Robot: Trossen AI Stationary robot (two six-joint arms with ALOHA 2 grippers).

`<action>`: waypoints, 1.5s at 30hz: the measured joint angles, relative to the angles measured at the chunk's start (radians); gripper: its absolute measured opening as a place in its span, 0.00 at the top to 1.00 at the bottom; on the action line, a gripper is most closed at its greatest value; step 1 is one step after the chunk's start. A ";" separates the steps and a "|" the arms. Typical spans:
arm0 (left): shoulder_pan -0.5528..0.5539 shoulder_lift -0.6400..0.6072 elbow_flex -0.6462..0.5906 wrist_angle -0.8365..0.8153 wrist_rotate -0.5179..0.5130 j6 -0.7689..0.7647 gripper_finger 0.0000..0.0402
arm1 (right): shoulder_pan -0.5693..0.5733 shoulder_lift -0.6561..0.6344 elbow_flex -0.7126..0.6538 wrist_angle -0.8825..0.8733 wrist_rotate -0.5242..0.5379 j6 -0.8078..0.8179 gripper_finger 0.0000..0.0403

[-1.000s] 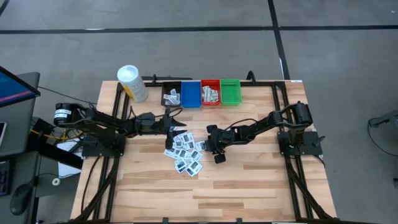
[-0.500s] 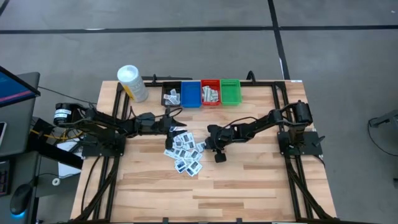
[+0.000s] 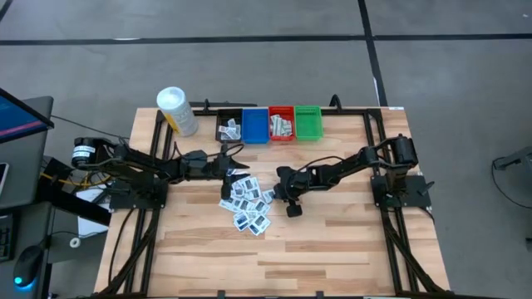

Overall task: Pick & Place First Aid Supplies
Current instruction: Put the gray towelette pack into the blue bin

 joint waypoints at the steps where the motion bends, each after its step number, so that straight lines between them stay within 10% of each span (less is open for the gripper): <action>1: 0.000 0.000 0.000 0.000 0.000 -0.002 0.70 | 0.000 -0.013 0.000 -0.009 0.001 -0.001 1.00; 21: -0.003 0.000 0.011 0.053 0.000 0.032 0.70 | 0.068 -0.301 -0.003 -0.293 -0.008 -0.007 1.00; 36: -0.092 0.000 0.029 0.061 0.058 0.589 0.70 | 0.086 -0.472 -0.001 -0.145 -0.173 0.023 1.00; 45: -0.130 0.000 0.098 0.061 0.082 0.620 0.70 | 0.085 -0.483 -0.001 -0.003 -0.261 0.031 1.00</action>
